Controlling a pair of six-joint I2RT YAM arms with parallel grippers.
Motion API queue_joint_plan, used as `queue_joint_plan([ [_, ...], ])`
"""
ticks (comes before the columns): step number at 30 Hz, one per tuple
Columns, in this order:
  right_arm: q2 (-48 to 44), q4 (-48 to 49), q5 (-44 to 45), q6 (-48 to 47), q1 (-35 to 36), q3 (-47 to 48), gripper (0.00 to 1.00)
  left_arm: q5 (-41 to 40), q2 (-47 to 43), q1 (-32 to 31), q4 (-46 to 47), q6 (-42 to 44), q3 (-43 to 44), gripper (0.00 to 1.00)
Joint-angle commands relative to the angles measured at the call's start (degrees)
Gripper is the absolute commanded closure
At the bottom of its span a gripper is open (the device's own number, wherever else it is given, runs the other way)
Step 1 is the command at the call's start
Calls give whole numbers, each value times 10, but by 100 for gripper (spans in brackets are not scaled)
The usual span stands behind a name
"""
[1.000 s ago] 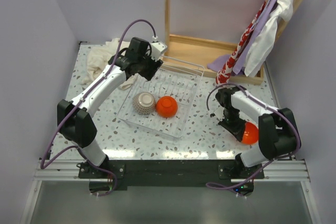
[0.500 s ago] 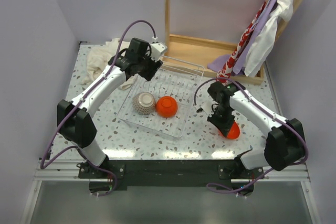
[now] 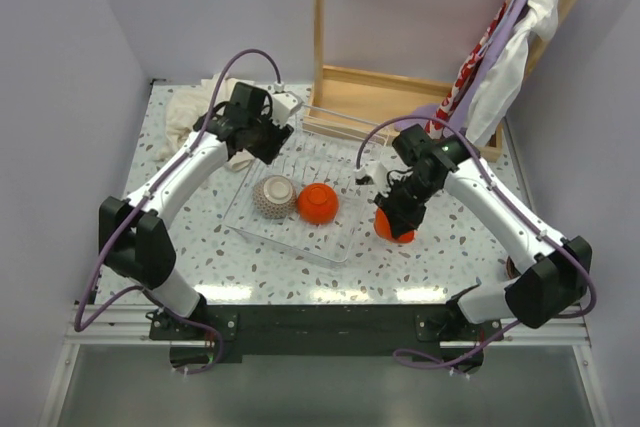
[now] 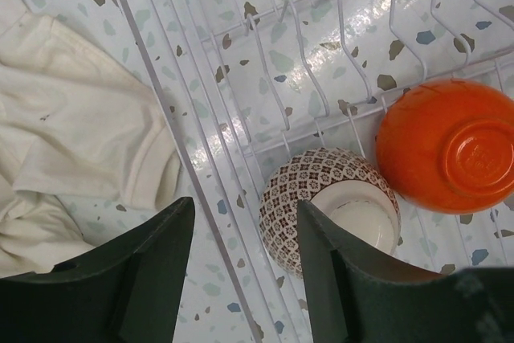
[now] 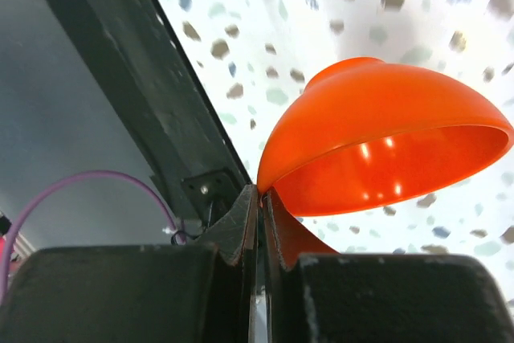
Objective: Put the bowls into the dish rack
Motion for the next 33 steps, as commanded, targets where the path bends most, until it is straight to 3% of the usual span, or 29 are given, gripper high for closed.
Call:
queue_joint_plan([
  [1, -25, -23, -109, -24, 3, 91, 100, 22, -22, -1, 13, 14, 12, 42],
  [16, 75, 134, -266, 40, 7, 199, 100, 24, -2, 22, 29, 13, 54, 48],
  [21, 68, 229, -306, 92, 10, 179, 100, 19, -3, 22, 36, 16, 62, 49],
  [33, 82, 359, -328, 178, 48, 136, 100, 6, -13, 22, 29, 14, 56, 50],
])
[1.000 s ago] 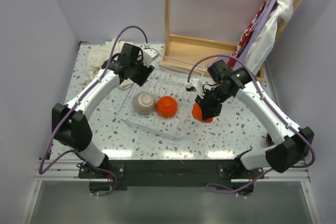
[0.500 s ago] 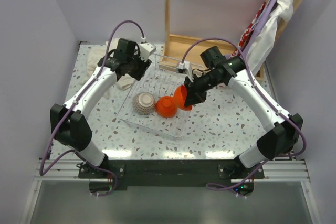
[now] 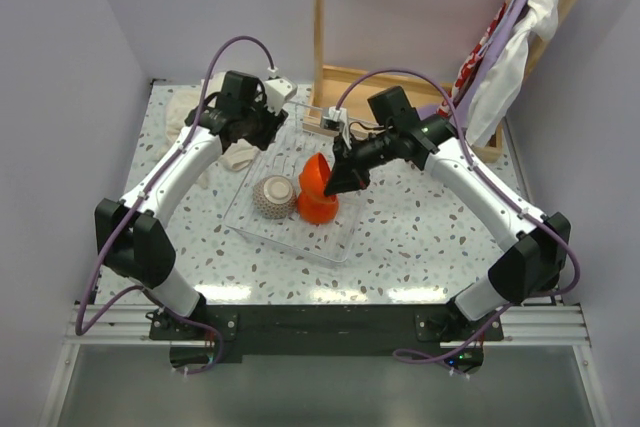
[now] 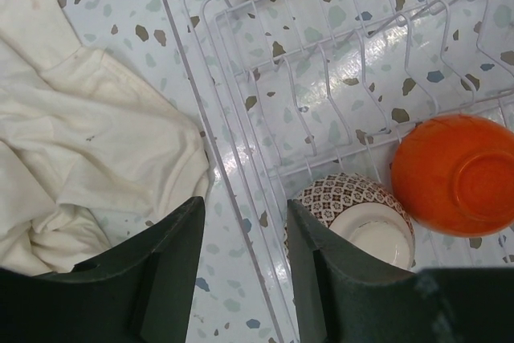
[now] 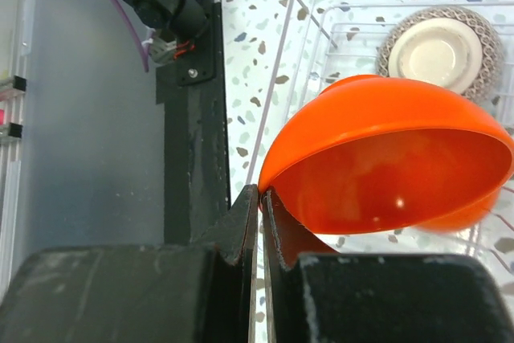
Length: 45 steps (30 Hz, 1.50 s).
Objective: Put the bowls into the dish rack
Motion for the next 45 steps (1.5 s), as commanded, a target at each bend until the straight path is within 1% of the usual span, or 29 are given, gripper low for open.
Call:
queue_joint_plan([
  [1, -7, 89, -40, 49, 10, -6, 100, -9, -18, 2, 17, 9, 15, 51],
  [5, -9, 145, -56, 87, 15, -24, 100, -18, -36, 2, 15, 30, 2, 53],
  [7, -8, 194, -69, 118, 17, -39, 100, -20, -52, 3, 12, 41, -9, 60],
  [8, -5, 219, -86, 159, 19, -46, 100, -18, -58, 4, 10, 45, -13, 68],
  [9, 0, 273, -92, 187, 20, -61, 100, -16, -69, 4, 8, 48, -24, 83],
  [10, 6, 302, -100, 215, 20, -68, 100, -15, -75, 5, 7, 53, -29, 93],
  [11, 12, 333, -112, 266, 22, -76, 100, -15, -81, 8, 4, 53, -35, 100],
  [12, 16, 391, -118, 290, 24, -89, 100, -13, -96, 10, 3, 53, -50, 100],
  [14, 34, 444, -129, 326, 31, -98, 100, 7, -114, 12, 3, 60, -79, 100],
  [17, 66, 455, -154, 334, 46, -96, 100, 43, -148, 13, -2, 72, -113, 100],
  [21, 95, 459, -169, 333, 53, -91, 100, 77, -181, 13, -26, 86, -137, 100],
  [22, 100, 455, -176, 329, 53, -90, 100, 88, -186, 13, -38, 100, -142, 100],
  [26, 118, 351, -189, 235, 53, -58, 100, 142, -203, 13, -53, 118, -162, 100],
  [30, 118, 337, -187, 215, 45, -62, 100, 156, -201, 12, -69, 128, -163, 100],
  [33, 123, 306, -177, 184, 33, -65, 100, 167, -200, 13, -82, 144, -170, 100],
  [36, 122, 296, -172, 175, 24, -74, 100, 195, -196, 12, -88, 153, -178, 100],
  [37, 123, 296, -170, 158, 22, -77, 100, 210, -194, 12, -97, 156, -179, 100],
  [43, 144, 296, -170, 150, 8, -81, 100, 255, -189, 11, -122, 176, -192, 100],
  [45, 152, 297, -174, 150, 5, -80, 100, 257, -188, 8, -124, 175, -195, 100],
])
